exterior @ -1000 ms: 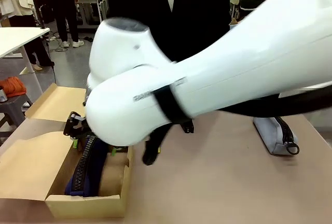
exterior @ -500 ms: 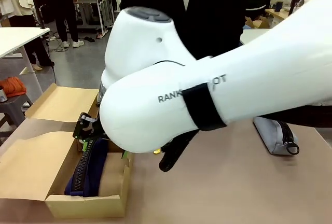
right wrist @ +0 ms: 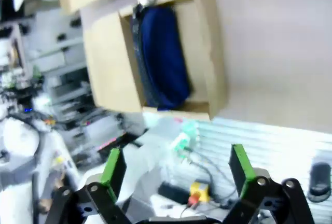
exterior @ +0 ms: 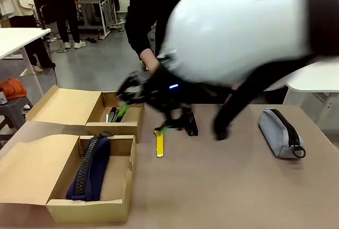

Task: Place items inside the box.
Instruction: Pick up a Pencil pouch or Stapler and place it inside the Mailer Box closest to the robot.

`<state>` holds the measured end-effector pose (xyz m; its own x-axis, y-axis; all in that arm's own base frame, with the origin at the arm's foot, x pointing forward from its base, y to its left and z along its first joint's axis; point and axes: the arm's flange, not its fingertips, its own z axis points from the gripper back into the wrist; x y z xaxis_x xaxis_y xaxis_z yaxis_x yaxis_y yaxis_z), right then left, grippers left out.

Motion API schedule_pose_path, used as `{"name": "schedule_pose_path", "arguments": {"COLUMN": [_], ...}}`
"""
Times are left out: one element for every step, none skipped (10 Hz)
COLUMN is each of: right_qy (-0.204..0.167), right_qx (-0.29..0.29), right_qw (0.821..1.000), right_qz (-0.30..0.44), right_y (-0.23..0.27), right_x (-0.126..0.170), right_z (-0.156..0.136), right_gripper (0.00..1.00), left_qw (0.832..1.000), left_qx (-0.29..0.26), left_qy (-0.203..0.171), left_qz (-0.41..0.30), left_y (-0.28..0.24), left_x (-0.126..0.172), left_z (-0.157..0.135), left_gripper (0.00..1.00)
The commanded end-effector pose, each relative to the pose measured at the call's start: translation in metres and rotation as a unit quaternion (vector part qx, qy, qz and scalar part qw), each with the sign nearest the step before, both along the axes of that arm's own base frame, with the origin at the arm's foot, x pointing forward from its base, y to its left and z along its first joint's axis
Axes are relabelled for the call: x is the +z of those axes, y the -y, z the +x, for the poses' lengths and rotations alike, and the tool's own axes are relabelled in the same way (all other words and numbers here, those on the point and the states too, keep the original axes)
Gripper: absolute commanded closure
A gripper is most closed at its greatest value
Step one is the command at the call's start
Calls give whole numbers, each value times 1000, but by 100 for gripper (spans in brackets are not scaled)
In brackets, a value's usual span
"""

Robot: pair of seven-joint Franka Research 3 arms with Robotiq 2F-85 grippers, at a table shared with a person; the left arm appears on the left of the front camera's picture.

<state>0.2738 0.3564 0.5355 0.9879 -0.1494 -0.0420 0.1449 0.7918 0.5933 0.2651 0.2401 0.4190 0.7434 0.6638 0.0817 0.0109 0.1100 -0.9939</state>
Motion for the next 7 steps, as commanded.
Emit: {"name": "schedule_pose_path", "arguments": {"right_qy": [-36, -25, 0, 12, 28, 49, 45], "right_qx": [-45, -68, -90, -91, -68, -70, -96], "right_qw": [996, 990, 981, 962, 945, 933, 921], "right_qz": [69, 122, 174, 259, 319, 350, 375], "right_y": [116, 158, 203, 256, 300, 336, 362], "right_x": [-14, -22, -34, -56, -81, -109, -140], "right_z": [-24, -39, -55, -72, -87, -101, -111], "right_gripper": [0, 0, 0, 0, 0, 0, 0], "left_qw": [1000, 1000, 1000, 1000, 1000, 1000, 1000], "left_qx": [1, 1, 1, 1, 1, 1, 1], "left_qy": [13, 13, 13, 13, 13, 13, 13], "left_qz": [0, 0, 0, 0, 0, 0, 0], "left_y": [2, 2, 2, 2, 2, 2, 2], "left_x": [0, 0, 0, 0, 0, 0, 0], "left_z": [-1, -1, -1, -1, -1, -1, -1], "left_gripper": [0, 0, 0, 0, 0, 0, 0]}}
